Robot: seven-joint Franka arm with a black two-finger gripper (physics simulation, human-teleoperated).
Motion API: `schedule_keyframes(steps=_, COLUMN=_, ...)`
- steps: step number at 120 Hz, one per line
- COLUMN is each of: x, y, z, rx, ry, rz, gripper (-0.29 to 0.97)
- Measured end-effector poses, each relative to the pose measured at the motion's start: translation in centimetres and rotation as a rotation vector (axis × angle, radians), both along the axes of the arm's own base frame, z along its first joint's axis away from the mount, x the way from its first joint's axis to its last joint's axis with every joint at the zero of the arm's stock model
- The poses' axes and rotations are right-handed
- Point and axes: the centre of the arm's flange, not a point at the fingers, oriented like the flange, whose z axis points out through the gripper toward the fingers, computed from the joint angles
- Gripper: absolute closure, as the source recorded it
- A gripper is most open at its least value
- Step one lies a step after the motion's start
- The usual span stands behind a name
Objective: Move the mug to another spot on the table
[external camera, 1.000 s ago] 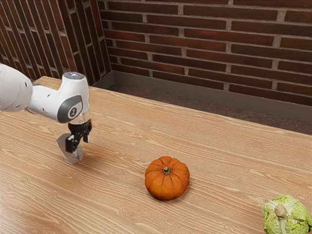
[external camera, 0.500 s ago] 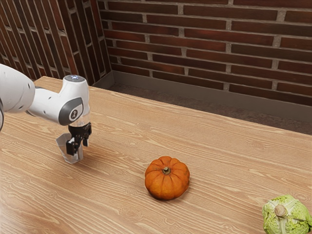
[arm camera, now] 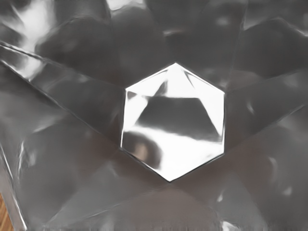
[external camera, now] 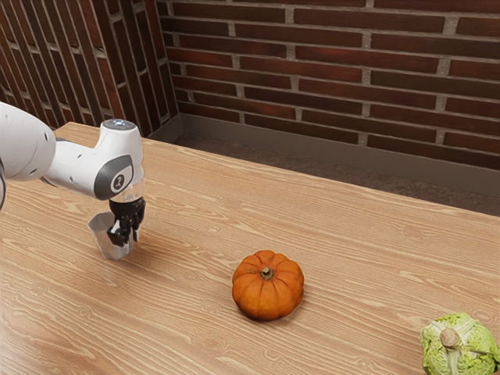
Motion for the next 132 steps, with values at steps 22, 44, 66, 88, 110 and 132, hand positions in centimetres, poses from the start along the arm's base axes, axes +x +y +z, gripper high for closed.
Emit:
schedule_keyframes(steps=22, x=0.3, y=0.0, z=0.8, rx=0.0, ry=0.02, rz=0.011, gripper=0.58)
schedule_keyframes(steps=44, x=0.9, y=0.1, z=2.2, rx=0.01, ry=0.056, rz=0.03, gripper=0.66)
schedule_keyframes(steps=66, x=1.7, y=-0.5, z=4.0, rx=0.053, ry=0.127, rz=0.041, gripper=0.71)
schedule_keyframes(steps=88, x=2.0, y=-4.4, z=4.0, rx=0.162, ry=0.211, rz=-0.037, gripper=0.74)
schedule_keyframes(steps=110, x=2.7, y=-5.8, z=4.7, rx=0.263, ry=0.229, rz=-0.054, gripper=0.74)
schedule_keyframes(steps=132, x=3.9, y=-8.3, z=5.3, rx=0.296, ry=0.18, rz=-0.065, gripper=0.76)
